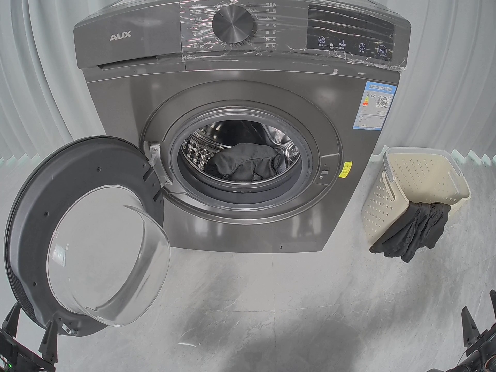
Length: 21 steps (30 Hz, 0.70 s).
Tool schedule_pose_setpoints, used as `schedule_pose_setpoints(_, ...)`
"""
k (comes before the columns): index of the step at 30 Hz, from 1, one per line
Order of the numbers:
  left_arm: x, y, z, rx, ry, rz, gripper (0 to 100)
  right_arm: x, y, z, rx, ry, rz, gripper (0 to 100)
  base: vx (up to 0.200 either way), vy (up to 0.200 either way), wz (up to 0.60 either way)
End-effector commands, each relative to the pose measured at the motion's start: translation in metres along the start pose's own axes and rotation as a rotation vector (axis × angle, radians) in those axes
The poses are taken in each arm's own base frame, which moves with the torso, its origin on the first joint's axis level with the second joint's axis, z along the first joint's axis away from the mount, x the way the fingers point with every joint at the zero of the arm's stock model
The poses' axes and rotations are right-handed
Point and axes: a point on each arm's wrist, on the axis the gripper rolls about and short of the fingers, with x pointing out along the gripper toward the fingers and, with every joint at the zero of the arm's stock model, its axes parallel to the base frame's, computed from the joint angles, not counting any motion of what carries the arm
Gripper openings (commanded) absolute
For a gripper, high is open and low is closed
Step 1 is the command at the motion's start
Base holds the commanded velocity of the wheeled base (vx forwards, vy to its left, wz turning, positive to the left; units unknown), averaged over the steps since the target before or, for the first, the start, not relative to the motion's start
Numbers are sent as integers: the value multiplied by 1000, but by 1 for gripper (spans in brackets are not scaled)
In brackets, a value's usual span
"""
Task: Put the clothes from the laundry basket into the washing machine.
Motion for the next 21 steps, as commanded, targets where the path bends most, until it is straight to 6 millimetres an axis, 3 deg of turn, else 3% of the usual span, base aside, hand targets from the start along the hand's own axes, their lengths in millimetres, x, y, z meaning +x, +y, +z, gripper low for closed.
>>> schedule_pose_setpoints(1, -5, 0, -7, -12, -49, 17, 100, -1, 0, -6, -16, 0, 30, 100, 0, 0, 0)
schedule_pose_setpoints(17, -6, -2, -14, 12, 11, -73, 100, -1, 1, -6, -15, -2, 47, 100, 0, 0, 0)
schedule_pose_setpoints(21, -6, -2, -14, 14, 12, -65, 100, -1, 1, -7, -15, -2, 46, 100, 0, -200, 0)
